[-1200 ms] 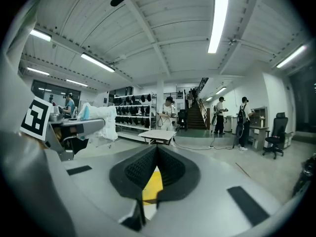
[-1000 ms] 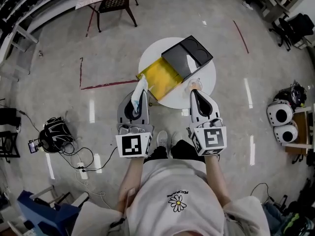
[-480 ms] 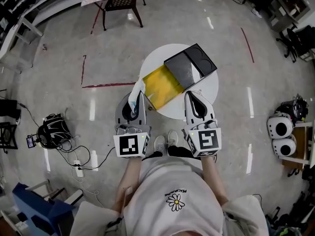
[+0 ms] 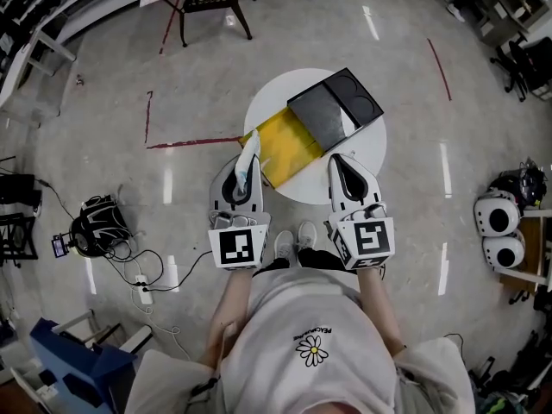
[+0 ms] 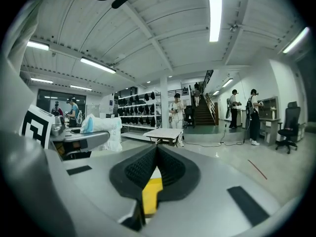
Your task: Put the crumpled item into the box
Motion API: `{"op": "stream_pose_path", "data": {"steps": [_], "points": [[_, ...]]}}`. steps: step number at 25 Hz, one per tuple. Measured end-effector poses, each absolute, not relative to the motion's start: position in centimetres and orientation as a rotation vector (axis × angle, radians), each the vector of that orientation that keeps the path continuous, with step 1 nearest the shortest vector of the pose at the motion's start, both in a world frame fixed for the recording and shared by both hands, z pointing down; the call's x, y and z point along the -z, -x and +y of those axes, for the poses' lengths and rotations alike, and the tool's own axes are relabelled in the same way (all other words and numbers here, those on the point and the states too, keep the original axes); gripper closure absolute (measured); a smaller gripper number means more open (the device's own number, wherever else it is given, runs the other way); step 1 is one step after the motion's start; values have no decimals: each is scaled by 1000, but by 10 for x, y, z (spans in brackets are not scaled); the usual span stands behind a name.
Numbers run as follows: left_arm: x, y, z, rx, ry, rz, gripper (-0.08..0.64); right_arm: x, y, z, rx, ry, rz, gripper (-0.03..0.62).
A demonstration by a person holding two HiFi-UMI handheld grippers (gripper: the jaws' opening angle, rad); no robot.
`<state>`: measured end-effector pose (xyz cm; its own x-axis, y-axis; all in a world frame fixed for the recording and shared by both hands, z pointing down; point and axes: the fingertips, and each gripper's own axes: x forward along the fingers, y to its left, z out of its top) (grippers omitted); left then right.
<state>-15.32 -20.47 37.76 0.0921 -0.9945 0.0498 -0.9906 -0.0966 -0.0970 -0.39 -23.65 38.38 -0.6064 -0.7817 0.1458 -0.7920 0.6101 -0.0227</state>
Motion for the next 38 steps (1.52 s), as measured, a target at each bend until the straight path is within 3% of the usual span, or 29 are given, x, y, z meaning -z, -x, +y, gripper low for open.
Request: {"op": "stream_pose_path", "data": {"steps": [26,38], "points": [[-636,109,-327,1650,2154,988,523,-437,-60,-236,-273,-1413,-2492,589],[-692,121,-336,1954,2183,915,493,-455,-69,-233,-322,-1405,-2430,589]]}}
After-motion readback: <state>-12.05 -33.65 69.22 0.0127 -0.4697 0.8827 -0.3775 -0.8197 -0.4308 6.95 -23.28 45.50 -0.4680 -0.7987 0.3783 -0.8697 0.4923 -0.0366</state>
